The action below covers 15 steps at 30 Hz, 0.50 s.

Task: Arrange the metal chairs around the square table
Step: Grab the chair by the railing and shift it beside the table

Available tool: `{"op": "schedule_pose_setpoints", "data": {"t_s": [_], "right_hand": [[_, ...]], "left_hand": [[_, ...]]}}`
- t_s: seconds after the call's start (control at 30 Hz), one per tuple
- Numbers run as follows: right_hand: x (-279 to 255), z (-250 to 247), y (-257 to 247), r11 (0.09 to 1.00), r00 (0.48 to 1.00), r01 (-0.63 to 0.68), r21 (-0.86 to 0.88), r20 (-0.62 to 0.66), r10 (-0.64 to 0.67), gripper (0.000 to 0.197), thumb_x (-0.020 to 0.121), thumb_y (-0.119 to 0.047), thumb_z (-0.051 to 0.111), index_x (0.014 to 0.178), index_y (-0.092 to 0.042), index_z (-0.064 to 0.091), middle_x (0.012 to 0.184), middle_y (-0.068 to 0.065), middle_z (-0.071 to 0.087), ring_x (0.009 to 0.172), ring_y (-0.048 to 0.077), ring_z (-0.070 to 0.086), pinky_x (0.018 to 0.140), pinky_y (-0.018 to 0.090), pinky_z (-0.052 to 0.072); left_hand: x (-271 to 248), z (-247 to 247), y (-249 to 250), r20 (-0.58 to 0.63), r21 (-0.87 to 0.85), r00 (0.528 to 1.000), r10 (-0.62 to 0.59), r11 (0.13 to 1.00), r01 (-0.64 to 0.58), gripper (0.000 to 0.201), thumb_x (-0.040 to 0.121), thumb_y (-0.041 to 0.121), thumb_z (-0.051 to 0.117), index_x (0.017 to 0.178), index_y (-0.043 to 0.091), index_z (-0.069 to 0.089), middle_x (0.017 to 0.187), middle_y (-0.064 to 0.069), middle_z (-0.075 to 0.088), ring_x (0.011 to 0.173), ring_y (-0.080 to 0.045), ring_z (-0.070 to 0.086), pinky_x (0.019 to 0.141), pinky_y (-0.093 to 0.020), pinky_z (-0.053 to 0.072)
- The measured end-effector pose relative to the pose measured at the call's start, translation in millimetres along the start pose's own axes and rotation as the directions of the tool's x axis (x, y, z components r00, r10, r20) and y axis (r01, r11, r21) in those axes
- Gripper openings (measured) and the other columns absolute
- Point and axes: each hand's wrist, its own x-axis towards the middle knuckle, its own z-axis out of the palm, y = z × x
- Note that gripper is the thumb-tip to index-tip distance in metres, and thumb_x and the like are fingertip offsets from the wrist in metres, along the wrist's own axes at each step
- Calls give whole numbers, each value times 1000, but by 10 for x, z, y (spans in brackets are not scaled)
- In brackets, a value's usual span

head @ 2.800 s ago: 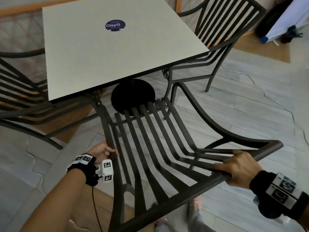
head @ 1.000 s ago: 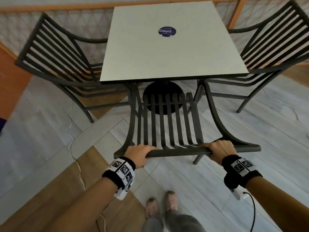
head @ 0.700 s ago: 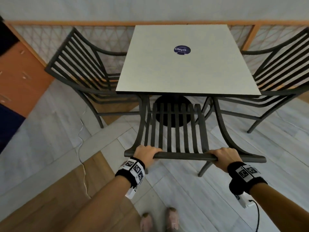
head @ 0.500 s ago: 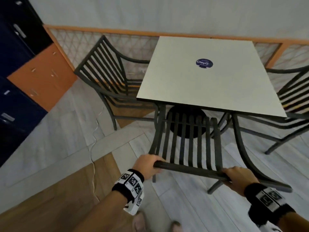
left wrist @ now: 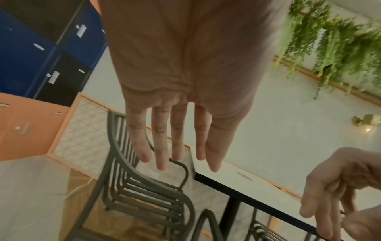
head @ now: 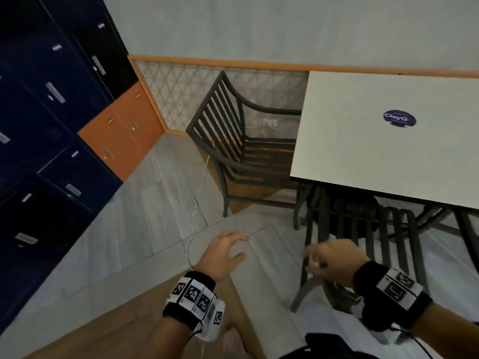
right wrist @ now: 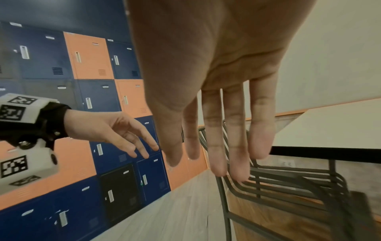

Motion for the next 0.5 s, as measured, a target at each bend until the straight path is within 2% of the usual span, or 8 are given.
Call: {"op": "schedule_pose_setpoints", "data": {"t_s": [0.1,0.2,0.3,0.33,0.4,0.43,0.5], "right_hand": [[680,-255,-337,1000,1000,-7,-13,-27,7,36,89,-49,45,121,-33,50,105,-6,66,98,19,61,78,33,48],[1348,-445,-553,1000,998,-16,2,-57,16,39,90,-46,45,127,-33,46,104,-3,68,98,23,61,75,33,47],[1943,-551,-585,999,998,-44,10,-51,45,45,91,-42,46,134,-31,39,107,2,68,100,26,60,77,35,48],[2413,-615,-515,997,996,-69,19,-55,70,47,91,-41,47,135,-30,38,108,4,67,100,27,61,79,36,49],[2635,-660,-476,995,994,-92,35,-56,94,48,90,-36,49,136,-29,36,111,9,64,100,31,61,78,37,49],[3114,-719,-319,990,990,-129,61,-55,132,48,90,-33,50,135,-28,36,113,11,63,100,32,60,79,38,48],[3329,-721,-281,982,987,-156,109,-25,160,51,89,-26,53,136,-25,34,118,13,59,104,33,59,81,39,48]], "left_hand": [[248,-603,-399,-64,-1,998,-27,1000,27,34,84,23,66,118,23,62,121,2,57,106,-12,54,87,-18,38],[651,-1135,-733,-114,-15,991,-66,998,65,35,86,22,64,121,17,61,125,-4,57,107,-17,55,87,-21,40],[1113,-1521,-939,-162,-14,984,-79,997,78,43,86,22,64,127,12,55,131,-12,53,117,-25,52,95,-33,45],[1570,-1736,-1101,-154,4,985,-75,997,76,48,86,22,64,131,10,51,134,-13,52,120,-27,51,98,-36,45],[1786,-1895,-1127,-207,-23,974,-95,995,92,57,85,23,65,136,8,45,139,-15,47,125,-30,48,103,-43,43],[2317,-2067,-1251,-217,-18,972,-94,996,93,60,84,24,66,137,7,42,140,-16,45,127,-31,46,106,-45,41],[2482,-2192,-1266,-291,-12,949,-120,992,122,66,83,25,67,138,4,36,143,-19,39,130,-35,41,109,-44,37]]}}
